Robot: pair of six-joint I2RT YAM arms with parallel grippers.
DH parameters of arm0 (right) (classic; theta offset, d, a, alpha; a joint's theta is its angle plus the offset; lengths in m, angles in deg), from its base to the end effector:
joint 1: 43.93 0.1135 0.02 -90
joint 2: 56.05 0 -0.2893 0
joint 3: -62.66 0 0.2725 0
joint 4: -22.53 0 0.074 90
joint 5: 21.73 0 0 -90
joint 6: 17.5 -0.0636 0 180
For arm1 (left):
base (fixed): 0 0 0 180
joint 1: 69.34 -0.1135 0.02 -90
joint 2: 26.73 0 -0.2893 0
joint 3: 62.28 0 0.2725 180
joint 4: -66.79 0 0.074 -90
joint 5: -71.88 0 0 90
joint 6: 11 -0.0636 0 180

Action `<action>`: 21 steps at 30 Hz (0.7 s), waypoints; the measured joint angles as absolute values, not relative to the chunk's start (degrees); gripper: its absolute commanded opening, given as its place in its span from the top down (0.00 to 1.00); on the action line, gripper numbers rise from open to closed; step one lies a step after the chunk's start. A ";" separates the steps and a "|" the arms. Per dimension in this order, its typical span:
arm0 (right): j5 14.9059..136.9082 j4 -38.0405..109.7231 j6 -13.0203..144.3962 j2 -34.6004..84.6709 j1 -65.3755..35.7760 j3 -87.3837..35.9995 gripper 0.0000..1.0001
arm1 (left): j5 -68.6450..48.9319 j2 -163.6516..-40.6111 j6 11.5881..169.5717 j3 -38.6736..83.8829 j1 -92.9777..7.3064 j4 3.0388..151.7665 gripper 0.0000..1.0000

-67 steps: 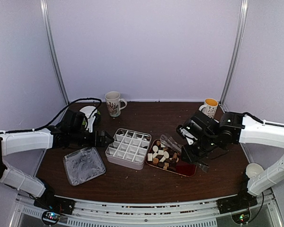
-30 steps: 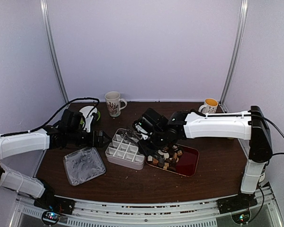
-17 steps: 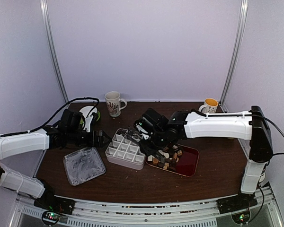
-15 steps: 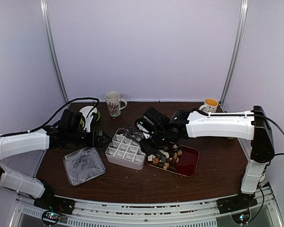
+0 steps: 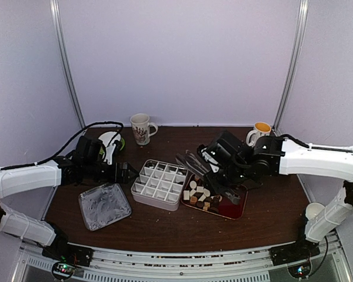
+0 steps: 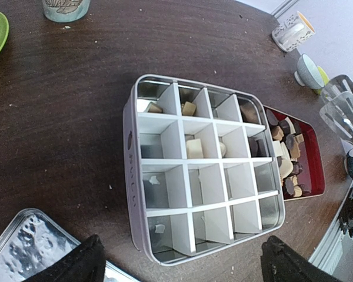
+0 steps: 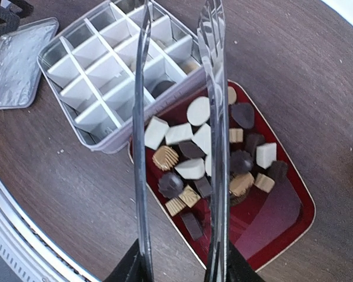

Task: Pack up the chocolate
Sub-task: Pick up the fake chocolate from the plate.

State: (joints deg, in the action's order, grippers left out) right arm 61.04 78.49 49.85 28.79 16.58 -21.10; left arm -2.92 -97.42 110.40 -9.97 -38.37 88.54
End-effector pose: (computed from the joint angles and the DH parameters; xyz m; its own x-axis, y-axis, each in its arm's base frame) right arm 0.1748 0.2929 0.2815 -0.7007 -0.4630 -0.5428 -0.6068 0.7870 0.1121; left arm 0.2370 -0.1617 0.2133 -0.8200 -0.0943 -0.5646 0.2826 0.7910 -0.5426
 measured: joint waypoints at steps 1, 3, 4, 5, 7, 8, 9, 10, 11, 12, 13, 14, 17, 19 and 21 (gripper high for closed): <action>60.71 79.10 49.59 27.55 16.58 -19.86 0.62 | -2.92 -97.42 110.40 -9.97 -38.37 88.54 0.05; 60.26 80.94 48.75 24.88 16.56 -16.91 0.62 | -2.92 -97.42 110.40 -9.97 -38.37 88.57 0.05; 60.17 81.68 48.49 23.77 16.50 -15.55 0.62 | -2.92 -97.42 110.40 -9.97 -38.37 88.57 0.05; 60.08 82.64 48.06 22.76 16.43 -14.33 0.62 | -2.94 -97.42 110.40 -9.97 -38.37 88.57 0.05; 59.86 84.35 47.18 20.71 16.21 -11.79 0.62 | -2.94 -97.42 110.40 -9.97 -38.37 88.57 0.05; 59.82 85.11 46.83 19.85 16.06 -10.83 0.62 | -2.94 -97.42 110.40 -9.97 -38.37 88.57 0.05; 59.75 86.03 46.44 18.93 15.84 -9.85 0.62 | -2.92 -97.42 110.40 -9.99 -38.37 88.57 0.05; 59.67 86.80 46.07 17.99 15.67 -8.91 0.62 | -2.94 -97.42 110.40 -10.04 -38.37 88.52 0.05; 59.64 87.45 45.56 17.08 15.38 -8.03 0.61 | -2.92 -97.42 110.40 -10.10 -38.37 88.52 0.05; 59.60 88.17 45.13 16.18 15.14 -7.29 0.61 | -2.92 -97.42 110.42 -10.19 -38.37 88.52 0.05; 59.58 88.83 44.80 15.39 14.90 -6.61 0.61 | -2.92 -97.42 110.40 -10.25 -38.37 88.52 0.05; 59.56 89.44 44.38 14.72 14.68 -6.09 0.61 | -2.92 -97.42 110.40 -10.30 -38.37 88.52 0.05; 59.47 90.60 43.33 13.21 14.07 -4.78 0.61 | -2.92 -97.42 110.40 -10.30 -38.37 88.48 0.05; 59.45 91.21 42.70 12.66 13.76 -4.30 0.61 | -2.92 -97.42 110.40 -10.30 -38.37 88.39 0.05; 59.45 91.60 42.29 12.38 13.46 -3.92 0.61 | -2.92 -97.42 110.40 -10.30 -38.37 88.30 0.05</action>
